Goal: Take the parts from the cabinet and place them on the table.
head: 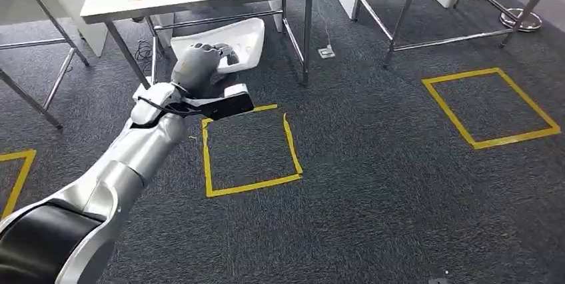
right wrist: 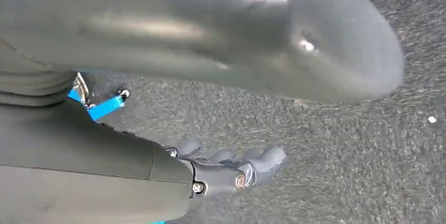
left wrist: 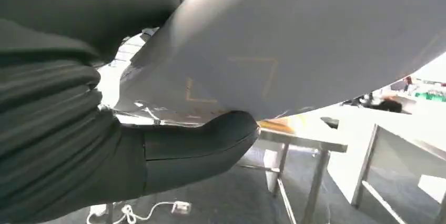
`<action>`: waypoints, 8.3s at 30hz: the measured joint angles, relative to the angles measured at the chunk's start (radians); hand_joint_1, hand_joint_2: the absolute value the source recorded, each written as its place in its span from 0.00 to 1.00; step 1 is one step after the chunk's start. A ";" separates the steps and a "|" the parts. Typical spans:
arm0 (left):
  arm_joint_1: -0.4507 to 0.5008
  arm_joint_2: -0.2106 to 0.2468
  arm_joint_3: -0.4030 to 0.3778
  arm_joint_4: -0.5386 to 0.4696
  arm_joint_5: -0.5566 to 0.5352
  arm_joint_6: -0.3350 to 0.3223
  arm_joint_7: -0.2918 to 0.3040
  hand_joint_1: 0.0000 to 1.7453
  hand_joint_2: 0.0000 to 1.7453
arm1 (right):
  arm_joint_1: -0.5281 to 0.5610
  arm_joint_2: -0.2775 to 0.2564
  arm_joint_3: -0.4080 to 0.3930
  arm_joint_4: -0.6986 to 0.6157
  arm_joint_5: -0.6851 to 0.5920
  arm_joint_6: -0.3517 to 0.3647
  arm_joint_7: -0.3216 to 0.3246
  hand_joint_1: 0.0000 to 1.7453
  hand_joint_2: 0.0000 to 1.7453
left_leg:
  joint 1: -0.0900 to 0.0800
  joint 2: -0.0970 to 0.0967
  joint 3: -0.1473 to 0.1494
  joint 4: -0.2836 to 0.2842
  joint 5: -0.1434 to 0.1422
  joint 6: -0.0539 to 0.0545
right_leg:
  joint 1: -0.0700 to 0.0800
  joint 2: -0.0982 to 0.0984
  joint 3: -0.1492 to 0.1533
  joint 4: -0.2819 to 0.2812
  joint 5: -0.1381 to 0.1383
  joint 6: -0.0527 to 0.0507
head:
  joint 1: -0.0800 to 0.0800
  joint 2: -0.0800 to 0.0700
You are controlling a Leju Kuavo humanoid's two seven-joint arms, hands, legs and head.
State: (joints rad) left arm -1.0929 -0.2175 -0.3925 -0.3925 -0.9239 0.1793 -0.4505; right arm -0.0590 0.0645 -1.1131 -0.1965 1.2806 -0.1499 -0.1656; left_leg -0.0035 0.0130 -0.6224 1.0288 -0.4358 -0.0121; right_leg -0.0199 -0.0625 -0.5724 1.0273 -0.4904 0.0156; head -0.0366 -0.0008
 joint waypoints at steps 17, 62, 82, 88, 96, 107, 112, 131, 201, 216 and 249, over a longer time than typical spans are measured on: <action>0.008 0.090 -0.003 0.017 -0.032 -0.008 0.018 1.00 1.00 | -0.002 0.007 0.000 0.000 0.019 -0.012 0.023 0.00 0.00 | -0.001 -0.001 -0.003 -0.002 0.007 0.012 | 0.001 0.002 0.005 -0.017 0.014 0.011 | 0.001 0.000; 0.091 0.333 -0.017 0.015 -0.016 -0.067 0.011 1.00 1.00 | 0.031 0.029 0.047 0.008 0.064 0.053 0.000 0.00 0.00 | -0.012 -0.036 0.201 -0.106 -0.087 0.027 | 0.011 0.064 -0.137 -0.048 0.121 -0.001 | 0.019 0.000; 0.000 0.228 -0.053 0.026 -0.070 -0.100 0.055 1.00 1.00 | 0.003 0.030 0.025 0.009 0.029 0.039 0.017 0.00 0.00 | 0.008 -0.016 -0.025 -0.045 0.076 0.017 | 0.011 0.080 0.185 0.014 -0.060 -0.001 | 0.015 0.000; -0.018 0.214 -0.059 0.037 -0.072 -0.105 0.060 1.00 1.00 | 0.004 0.029 0.024 0.010 0.029 0.039 0.014 0.00 0.00 | -0.005 -0.022 0.084 -0.046 -0.019 0.048 | 0.014 0.070 -0.077 0.256 -0.203 0.006 | 0.029 0.000; -0.039 0.228 -0.060 0.031 -0.077 -0.104 0.060 1.00 1.00 | 0.012 0.016 0.023 0.005 0.039 0.042 0.011 0.00 0.00 | -0.020 -0.044 0.207 -0.021 -0.115 0.035 | 0.054 0.088 -0.048 -0.039 0.074 -0.054 | 0.028 0.000; 0.002 0.261 -0.060 0.056 -0.078 -0.102 0.071 1.00 1.00 | 0.014 0.025 0.021 0.005 0.028 0.041 0.016 0.00 0.00 | 0.021 -0.012 -0.122 0.072 -0.092 -0.037 | -0.007 0.086 0.178 -0.043 -0.103 -0.029 | 0.026 0.000; 0.023 0.285 -0.061 0.070 -0.045 -0.101 0.045 1.00 1.00 | 0.012 0.027 0.019 0.005 0.027 0.035 0.019 0.00 0.00 | 0.015 -0.003 -0.109 0.011 0.088 0.006 | -0.009 0.087 0.207 -0.017 -0.117 0.012 | 0.022 0.000; 0.081 0.321 -0.061 0.100 -0.050 -0.036 0.040 1.00 1.00 | 0.004 0.029 0.017 0.006 0.023 0.031 0.035 0.00 0.00 | 0.016 -0.022 0.076 0.140 -0.161 -0.025 | 0.013 0.070 -0.085 -0.016 0.095 -0.056 | 0.026 0.000; 0.134 0.309 -0.058 0.139 -0.190 0.075 0.141 0.00 0.00 | 0.030 0.064 0.003 0.016 0.050 0.052 0.031 0.00 0.00 | 0.030 -0.006 0.099 -0.045 -0.040 -0.038 | -0.019 0.084 -0.035 -0.028 0.060 -0.023 | 0.041 0.000; 0.054 0.288 -0.058 0.112 -0.197 0.063 0.155 0.00 0.00 | -0.017 0.047 0.003 0.016 0.047 0.053 0.042 0.00 0.00 | 0.036 -0.004 -0.045 -0.014 0.065 -0.026 | -0.005 0.072 0.068 -0.008 -0.047 0.006 | 0.042 0.000; 0.031 0.287 -0.050 0.110 -0.194 0.071 0.135 0.00 0.00 | -0.016 0.047 0.001 0.016 0.034 0.034 0.032 0.00 0.00 | 0.017 -0.004 -0.063 -0.008 0.089 -0.015 | 0.011 0.072 0.032 0.010 -0.031 -0.015 | 0.045 0.000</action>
State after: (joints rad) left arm -1.0621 0.0698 -0.4421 -0.2827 -1.1181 0.2506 -0.3151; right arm -0.0748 0.1110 -1.1124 -0.1804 1.3146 -0.1156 -0.1331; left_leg 0.0131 0.0086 -0.6854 1.0213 -0.3469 -0.0267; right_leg -0.0084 0.0093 -0.5403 1.0368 -0.5211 0.0003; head 0.0088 -0.0008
